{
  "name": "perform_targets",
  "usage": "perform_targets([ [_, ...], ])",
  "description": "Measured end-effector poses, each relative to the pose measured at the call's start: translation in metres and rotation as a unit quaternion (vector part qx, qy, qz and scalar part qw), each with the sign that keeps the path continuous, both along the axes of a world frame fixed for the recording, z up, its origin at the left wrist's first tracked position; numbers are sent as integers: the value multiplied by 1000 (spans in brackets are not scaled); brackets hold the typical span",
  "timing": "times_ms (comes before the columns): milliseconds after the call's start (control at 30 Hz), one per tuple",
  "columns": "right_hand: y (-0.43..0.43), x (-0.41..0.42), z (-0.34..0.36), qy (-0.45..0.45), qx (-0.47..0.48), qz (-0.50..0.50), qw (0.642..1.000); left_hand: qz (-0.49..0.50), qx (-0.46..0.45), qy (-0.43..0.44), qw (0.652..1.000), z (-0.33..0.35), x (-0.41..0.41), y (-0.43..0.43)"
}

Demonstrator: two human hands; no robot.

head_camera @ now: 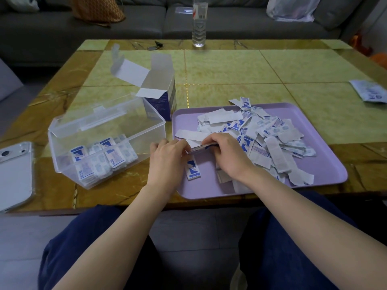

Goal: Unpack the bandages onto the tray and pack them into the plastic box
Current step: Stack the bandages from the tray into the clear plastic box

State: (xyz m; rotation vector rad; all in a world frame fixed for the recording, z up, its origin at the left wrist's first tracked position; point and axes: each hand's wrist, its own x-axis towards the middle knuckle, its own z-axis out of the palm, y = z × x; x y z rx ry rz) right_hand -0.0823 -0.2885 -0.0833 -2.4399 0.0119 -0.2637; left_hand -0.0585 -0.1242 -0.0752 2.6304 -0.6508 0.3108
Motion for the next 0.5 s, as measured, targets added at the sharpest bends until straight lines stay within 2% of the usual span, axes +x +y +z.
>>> perform_targets([
  [133, 6, -4, 8, -53, 62, 19, 997, -31, -99, 18, 994, 2, -1, -4],
  [200, 3, -3, 7, -33, 60, 18, 997, -29, -122, 14, 992, 3, -1, -3],
  [300, -2, -3, 0, 31, -11, 15, 999, -24, -63, 25, 997, 1, -1, -3],
  [367, -1, -4, -2, 27, -32, 8, 999, -15, -41, 26, 999, -1, -2, -4],
  [500, 3, -4, 2, 2, -55, 18, 998, -16, -5, -32, 999, 0, -2, -6],
])
